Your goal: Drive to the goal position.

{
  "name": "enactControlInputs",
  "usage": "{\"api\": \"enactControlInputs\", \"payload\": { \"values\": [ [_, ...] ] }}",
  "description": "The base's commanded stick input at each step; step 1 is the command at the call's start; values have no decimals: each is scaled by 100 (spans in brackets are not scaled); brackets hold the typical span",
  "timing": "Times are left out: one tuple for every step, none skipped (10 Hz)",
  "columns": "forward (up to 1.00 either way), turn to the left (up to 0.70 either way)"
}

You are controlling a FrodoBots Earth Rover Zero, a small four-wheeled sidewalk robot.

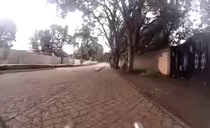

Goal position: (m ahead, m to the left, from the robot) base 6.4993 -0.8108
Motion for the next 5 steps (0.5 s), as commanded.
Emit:
{"api": "enactControlInputs", "payload": {
  "values": [
    [50,0],
    [50,0],
    [50,0],
    [50,0],
    [50,0]
  ]
}}
